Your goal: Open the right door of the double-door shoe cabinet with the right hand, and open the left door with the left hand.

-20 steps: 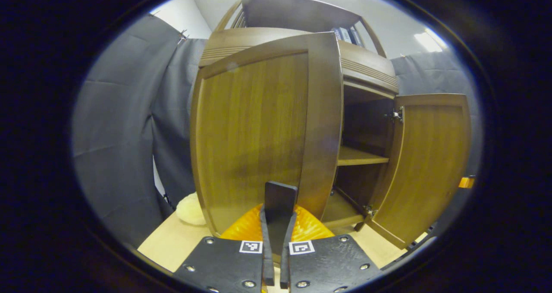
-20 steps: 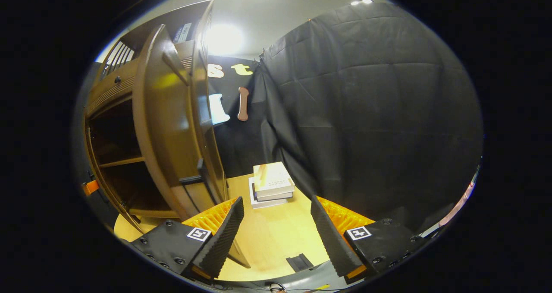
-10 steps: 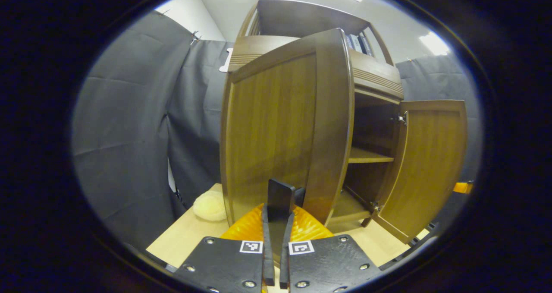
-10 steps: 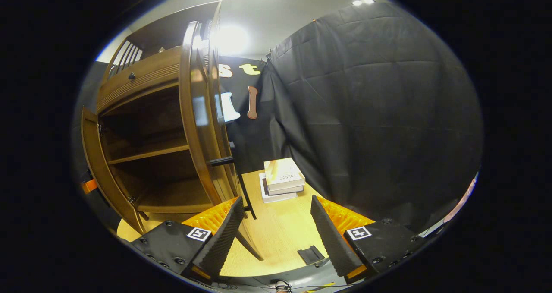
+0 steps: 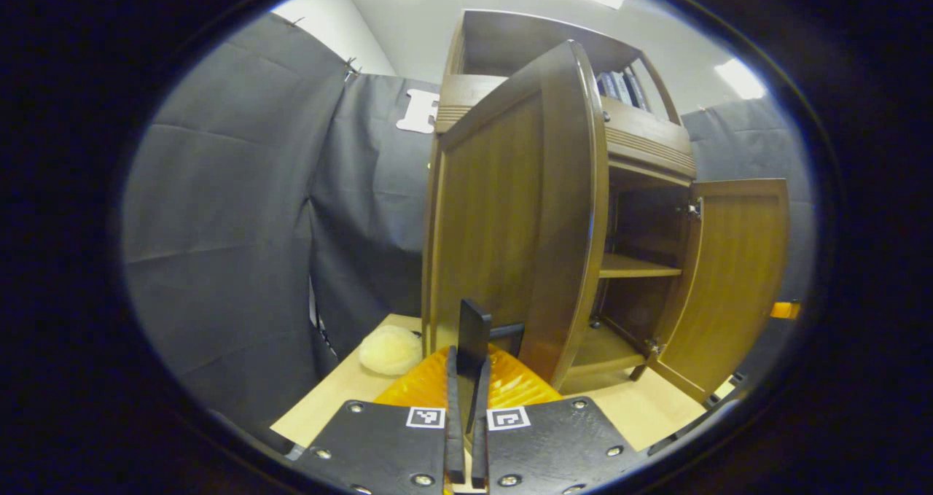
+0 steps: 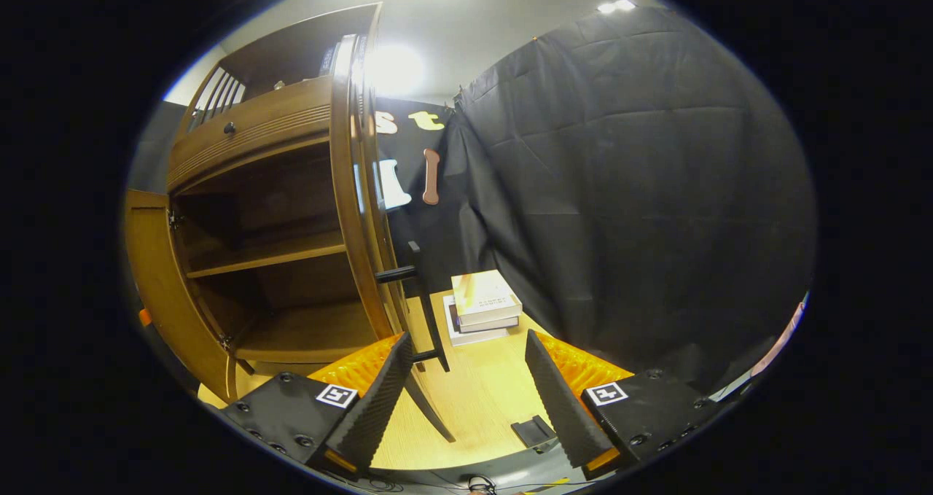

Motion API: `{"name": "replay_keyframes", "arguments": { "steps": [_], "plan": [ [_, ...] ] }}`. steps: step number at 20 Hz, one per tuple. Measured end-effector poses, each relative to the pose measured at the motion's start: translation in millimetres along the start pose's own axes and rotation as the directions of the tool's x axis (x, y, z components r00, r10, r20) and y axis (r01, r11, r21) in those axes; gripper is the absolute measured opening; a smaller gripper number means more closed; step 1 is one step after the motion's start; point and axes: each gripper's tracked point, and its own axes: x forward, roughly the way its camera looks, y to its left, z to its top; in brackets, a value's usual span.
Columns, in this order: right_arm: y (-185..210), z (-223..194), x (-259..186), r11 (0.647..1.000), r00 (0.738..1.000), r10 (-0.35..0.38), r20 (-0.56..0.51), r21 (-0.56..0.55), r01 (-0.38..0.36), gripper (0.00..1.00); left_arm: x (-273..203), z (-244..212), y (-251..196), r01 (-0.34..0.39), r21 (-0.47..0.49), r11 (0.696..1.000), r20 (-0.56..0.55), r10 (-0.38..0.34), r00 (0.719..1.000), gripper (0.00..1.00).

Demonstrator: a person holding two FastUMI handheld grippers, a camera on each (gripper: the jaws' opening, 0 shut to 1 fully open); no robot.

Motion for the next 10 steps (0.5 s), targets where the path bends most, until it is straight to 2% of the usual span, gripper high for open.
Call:
{"name": "replay_keyframes", "arguments": {
  "steps": [1,5,10],
  "plan": [
    [0.1,0.6,-1.2,1.0,1.0,-0.003,0.0,0.0,0.003,0.98,3.5,-0.1,5.0,-0.007,0.014,1.0,0.006,0.007,1.0,0.06],
    [-2.1,1.0,-1.9,1.0,1.0,0.001,-0.007,0.002,-0.001,0.98,4.1,-2.3,22.1,0.018,0.063,0.998,0.01,-0.018,1.0,0.05],
    [-0.5,3.7,-3.3,1.0,1.0,-0.019,-0.002,-0.015,0.019,0.98,8.0,-0.8,19.5,0.102,0.06,0.993,0.013,-0.103,0.995,0.05]
  ]
}}
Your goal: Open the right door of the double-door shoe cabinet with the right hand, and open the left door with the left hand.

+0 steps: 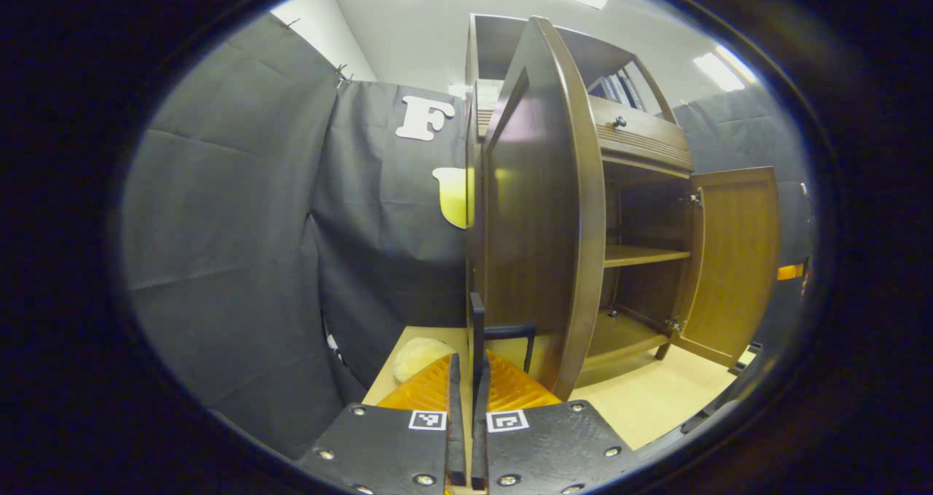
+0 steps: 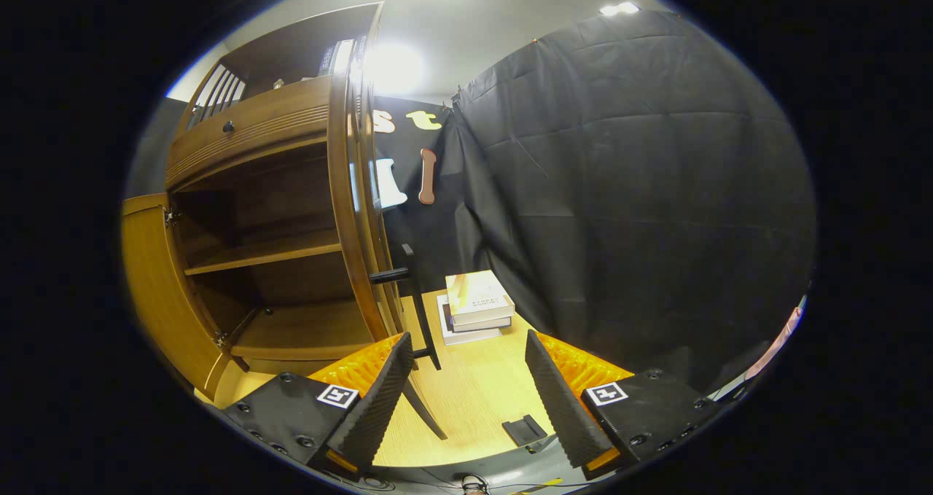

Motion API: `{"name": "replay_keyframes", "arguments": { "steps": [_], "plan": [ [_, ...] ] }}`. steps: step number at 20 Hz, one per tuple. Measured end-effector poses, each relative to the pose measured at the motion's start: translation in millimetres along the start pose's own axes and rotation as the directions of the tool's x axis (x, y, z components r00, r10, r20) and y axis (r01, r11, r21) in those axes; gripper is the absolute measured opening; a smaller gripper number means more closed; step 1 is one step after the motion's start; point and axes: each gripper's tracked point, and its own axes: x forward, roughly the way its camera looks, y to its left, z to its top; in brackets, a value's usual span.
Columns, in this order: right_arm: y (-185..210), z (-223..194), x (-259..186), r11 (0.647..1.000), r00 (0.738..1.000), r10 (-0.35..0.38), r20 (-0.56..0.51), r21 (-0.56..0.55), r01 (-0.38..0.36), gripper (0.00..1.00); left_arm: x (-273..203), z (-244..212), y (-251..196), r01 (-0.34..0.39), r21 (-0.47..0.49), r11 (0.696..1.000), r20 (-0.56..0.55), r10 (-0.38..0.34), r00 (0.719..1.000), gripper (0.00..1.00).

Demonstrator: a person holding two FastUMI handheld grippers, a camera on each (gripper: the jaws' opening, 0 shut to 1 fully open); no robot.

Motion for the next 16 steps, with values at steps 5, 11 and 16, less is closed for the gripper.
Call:
{"name": "replay_keyframes", "arguments": {
  "steps": [5,11,16],
  "plan": [
    [3.6,0.8,-4.5,1.0,1.0,0.003,0.014,-0.019,-0.003,0.98,-3.0,-0.6,1.2,0.03,0.01,1.0,-0.003,-0.03,1.0,0.05],
    [6.0,-4.8,-1.8,0.999,0.999,0.037,-0.007,-0.024,-0.037,0.98,-21.9,-2.6,18.6,-0.031,0.061,0.998,-0.018,0.032,0.999,0.05],
    [28.2,-16.3,-14.2,0.996,0.996,0.085,-0.015,-0.029,-0.085,0.98,-43.4,22.3,29.2,-0.142,0.038,0.989,0.055,0.14,0.989,0.05]
  ]
}}
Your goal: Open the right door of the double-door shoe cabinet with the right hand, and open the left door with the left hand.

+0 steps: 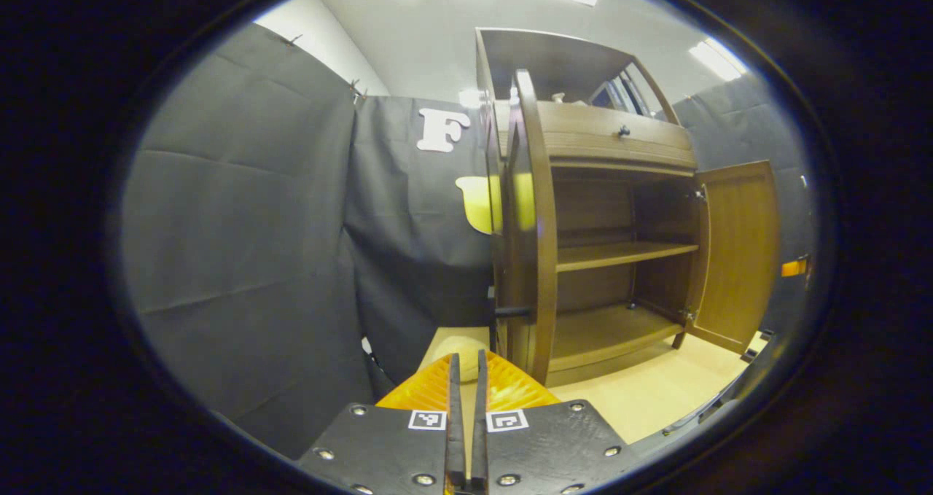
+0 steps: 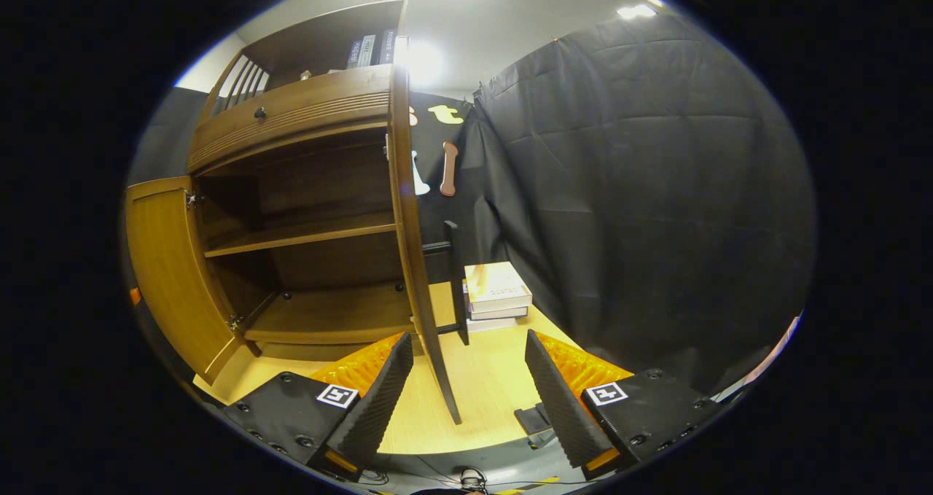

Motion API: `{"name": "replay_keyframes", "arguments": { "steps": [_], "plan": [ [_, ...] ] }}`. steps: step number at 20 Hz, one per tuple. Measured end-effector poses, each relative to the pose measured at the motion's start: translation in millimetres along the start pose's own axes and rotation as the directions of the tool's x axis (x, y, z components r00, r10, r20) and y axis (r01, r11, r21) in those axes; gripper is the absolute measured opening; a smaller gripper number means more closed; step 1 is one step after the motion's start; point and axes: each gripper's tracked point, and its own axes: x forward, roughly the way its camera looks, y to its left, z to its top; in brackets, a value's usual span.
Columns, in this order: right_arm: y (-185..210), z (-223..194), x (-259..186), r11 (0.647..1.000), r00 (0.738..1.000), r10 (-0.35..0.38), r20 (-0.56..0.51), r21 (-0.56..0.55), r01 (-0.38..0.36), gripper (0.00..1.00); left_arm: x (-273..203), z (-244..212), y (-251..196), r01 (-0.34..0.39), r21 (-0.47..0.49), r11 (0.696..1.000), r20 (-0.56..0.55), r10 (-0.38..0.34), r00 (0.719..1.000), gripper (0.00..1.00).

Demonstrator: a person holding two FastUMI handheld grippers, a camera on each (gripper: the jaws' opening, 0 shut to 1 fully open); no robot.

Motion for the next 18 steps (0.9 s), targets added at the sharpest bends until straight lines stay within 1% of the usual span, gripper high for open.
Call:
{"name": "replay_keyframes", "arguments": {
  "steps": [2,4,6,8,9,11,12,13,14,17,18],
  "plan": [
    [11.7,1.8,-2.7,1.0,1.0,0.018,0.009,0.002,-0.018,0.98,-2.9,15.2,-1.4,-0.013,-0.022,1.0,0.042,0.014,0.999,0.05],
    [13.9,1.7,-3.5,1.0,1.0,0.016,0.016,-0.023,-0.016,0.98,-2.9,28.6,-10.2,-0.01,-0.045,0.999,0.087,0.014,0.996,0.1],
    [16.1,4.2,-7.5,0.999,1.0,0.022,0.018,-0.03,-0.022,0.97,-10.1,44.9,-13.7,-0.026,-0.062,0.998,0.141,0.034,0.989,0.14],
    [18.5,15.0,-16.4,0.999,0.999,0.036,0.032,-0.012,-0.036,0.97,-14.9,57.4,-20.3,-0.031,-0.077,0.997,0.171,0.044,0.984,0.34],
    [21.0,20.8,-18.7,0.999,0.998,0.043,0.042,-0.009,-0.043,0.97,-16.0,60.6,-21.7,-0.045,-0.09,0.995,0.178,0.06,0.982,0.44],
    [21.4,33.3,-22.0,0.999,0.996,0.044,0.084,-0.019,-0.042,0.98,-18.7,61.1,-34.9,-0.052,-0.12,0.991,0.17,0.072,0.983,0.64],
    [21.4,37.6,-20.9,0.999,0.994,0.039,0.099,-0.024,-0.036,1.0,-18.5,62.7,-41.0,-0.057,-0.123,0.991,0.172,0.078,0.982,0.74],
    [22.1,42.7,-19.9,0.999,0.993,0.04,0.11,-0.024,-0.037,0.98,-18.6,63.5,-44.0,-0.064,-0.122,0.99,0.175,0.085,0.981,0.84],
    [26.2,45.9,-19.5,0.998,0.992,0.054,0.117,-0.021,-0.052,0.98,-18.6,60.4,-46.2,-0.067,-0.119,0.991,0.168,0.087,0.982,0.94],
    [37.9,48.3,-19.3,0.996,0.989,0.089,0.117,-0.021,-0.088,0.98,-19.4,47.1,-71.5,-0.043,-0.127,0.991,0.138,0.061,0.989,0.94],
    [43.7,49.3,-18.4,0.995,0.988,0.101,0.117,-0.022,-0.099,0.98,-18.4,45.5,-77.3,-0.044,-0.13,0.991,0.138,0.062,0.989,0.94]
  ]
}}
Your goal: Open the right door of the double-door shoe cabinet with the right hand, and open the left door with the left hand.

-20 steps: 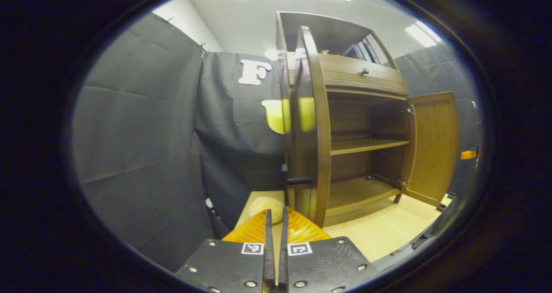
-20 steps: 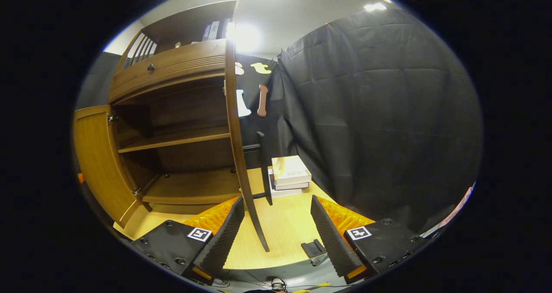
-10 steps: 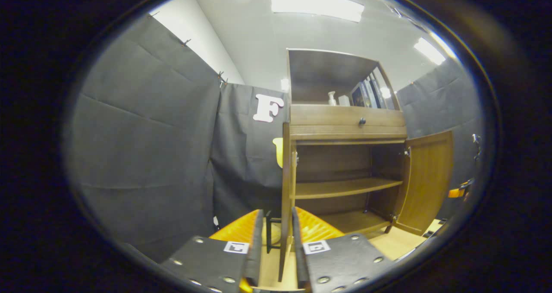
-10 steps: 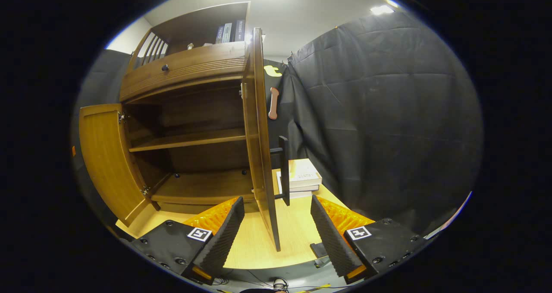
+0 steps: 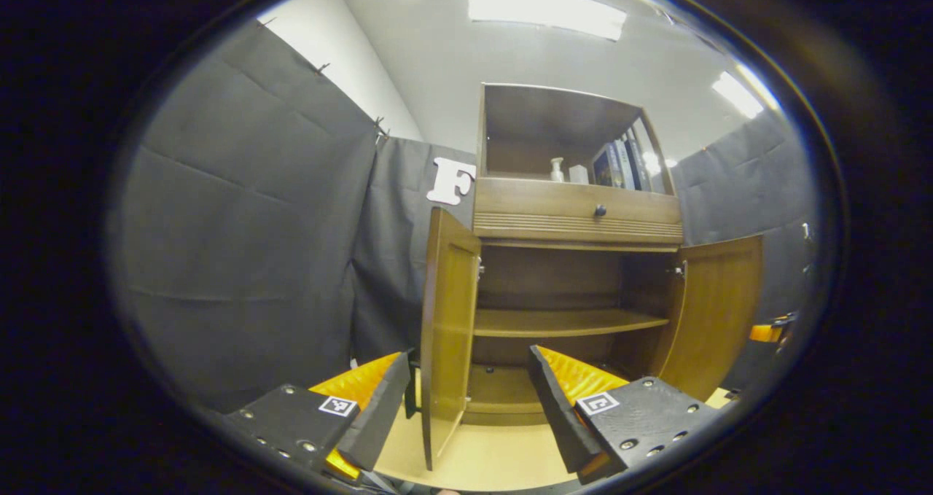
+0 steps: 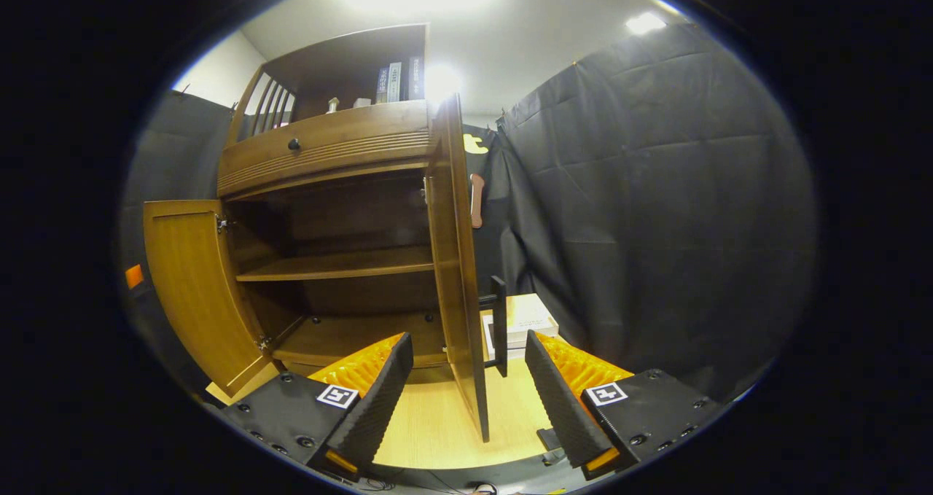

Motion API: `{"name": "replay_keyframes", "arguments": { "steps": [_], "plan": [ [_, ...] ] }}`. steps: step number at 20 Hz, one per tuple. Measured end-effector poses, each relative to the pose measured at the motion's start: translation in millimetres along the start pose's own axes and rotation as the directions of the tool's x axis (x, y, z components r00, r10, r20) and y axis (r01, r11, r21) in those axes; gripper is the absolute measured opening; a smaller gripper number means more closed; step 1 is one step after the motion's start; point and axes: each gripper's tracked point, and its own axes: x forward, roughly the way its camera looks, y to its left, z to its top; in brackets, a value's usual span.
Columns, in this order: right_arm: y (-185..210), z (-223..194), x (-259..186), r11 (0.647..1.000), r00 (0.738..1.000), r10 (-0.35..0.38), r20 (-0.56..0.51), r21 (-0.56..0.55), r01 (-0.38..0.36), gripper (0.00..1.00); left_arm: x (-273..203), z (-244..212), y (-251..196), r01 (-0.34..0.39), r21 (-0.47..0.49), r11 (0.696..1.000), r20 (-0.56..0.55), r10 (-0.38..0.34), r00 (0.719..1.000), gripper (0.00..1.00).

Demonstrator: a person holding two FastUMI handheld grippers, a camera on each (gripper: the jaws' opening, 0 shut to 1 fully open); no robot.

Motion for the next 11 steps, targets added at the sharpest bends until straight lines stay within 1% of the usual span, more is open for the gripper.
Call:
{"name": "replay_keyframes", "arguments": {
  "steps": [2,4,5,6,9,10,11],
  "plan": [
    [7.6,1.9,2.8,1.0,1.0,0.015,-0.003,-0.001,-0.015,0.98,5.1,-3.7,-13.9,0.007,-0.009,1.0,-0.007,-0.007,1.0,0.94],
    [19.9,5.7,5.1,0.999,0.999,0.053,-0.003,0.012,-0.053,0.98,8.9,-5.3,-30.5,0.035,-0.009,0.999,-0.016,-0.035,0.999,0.94],
    [27.2,9.8,7.1,0.997,0.997,0.073,0.003,0.013,-0.073,0.93,8.4,-4.6,-33.5,0.036,-0.005,0.999,-0.018,-0.036,0.999,0.94],
    [31.9,13.0,8.7,0.996,0.996,0.088,0.007,0.01,-0.088,0.98,8.8,-3.5,-36.0,0.038,-0.001,0.999,-0.017,-0.038,0.999,0.94],
    [43.5,18.2,11.4,0.994,0.993,0.113,0.019,-0.009,-0.112,0.98,12.5,-0.1,-47.0,0.034,0.007,0.999,-0.005,-0.034,0.999,0.94],
    [47.1,16.7,11.6,0.993,0.993,0.117,0.017,-0.01,-0.117,0.92,13.9,0.2,-51.3,0.04,0.004,0.999,-0.002,-0.04,0.999,0.94],
    [51.9,16.6,10.6,0.992,0.991,0.129,0.017,-0.01,-0.129,0.92,14.7,0.2,-56.7,0.048,0.002,0.999,0.001,-0.048,0.999,0.94]
  ]
}}
